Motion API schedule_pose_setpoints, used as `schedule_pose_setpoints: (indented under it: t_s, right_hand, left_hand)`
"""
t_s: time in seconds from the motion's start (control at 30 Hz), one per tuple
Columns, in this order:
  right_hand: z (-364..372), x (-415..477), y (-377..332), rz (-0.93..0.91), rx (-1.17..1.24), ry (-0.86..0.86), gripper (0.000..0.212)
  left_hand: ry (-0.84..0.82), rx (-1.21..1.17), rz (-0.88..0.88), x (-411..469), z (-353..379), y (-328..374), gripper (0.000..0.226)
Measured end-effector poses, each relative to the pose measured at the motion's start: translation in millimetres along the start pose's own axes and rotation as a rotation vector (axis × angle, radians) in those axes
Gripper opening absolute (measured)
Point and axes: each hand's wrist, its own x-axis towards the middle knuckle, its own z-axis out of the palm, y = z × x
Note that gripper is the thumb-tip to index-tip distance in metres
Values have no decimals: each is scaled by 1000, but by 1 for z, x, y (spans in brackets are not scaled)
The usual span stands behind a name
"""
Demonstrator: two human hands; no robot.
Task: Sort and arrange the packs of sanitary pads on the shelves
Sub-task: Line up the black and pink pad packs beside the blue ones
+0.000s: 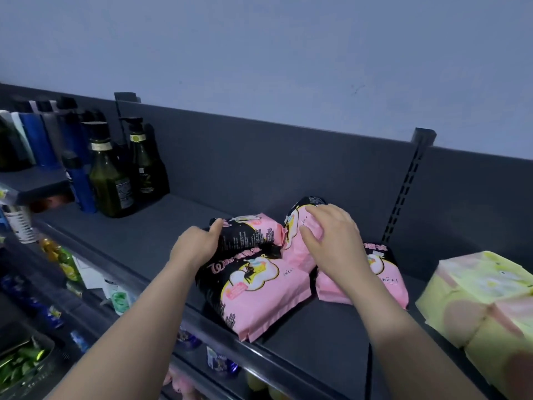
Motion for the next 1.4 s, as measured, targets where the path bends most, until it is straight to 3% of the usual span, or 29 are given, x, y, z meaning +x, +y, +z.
schedule_pose_setpoints:
  t_s: [0.17,0.27,0.43,0.7,0.93,1.1,1.2,1.4]
  right_hand:
    - [3,21,7,51,-35,20,37]
    - [2,33,10,101,-74,25,38]
    - [-1,46,14,190,-131,-13,44]
    - [8,64,-2,344,-384,-178,60]
    - [32,75,-16,478,-427,-290,79]
    - [39,71,-16,492,-479,-308,80]
    - [36,65,-18,469,-471,-243,82]
    - [5,45,-27,497,-366,66,87]
  left_hand:
    - [-288,-345,-204,43,18,4,87]
    - [-383,-458,-233,61,25,12,72]
    - [-264,-563,-142,80,29,11,38]
    - [43,-546,260,67,-3,9,64]
    - [50,-618,347,64,-24,7,72]
    - [28,-666,358,65,-28,-3,71]
    - [20,-686,373,64,-30,-8,70]
    - [-21,-734,432,57,-35,-4,73]
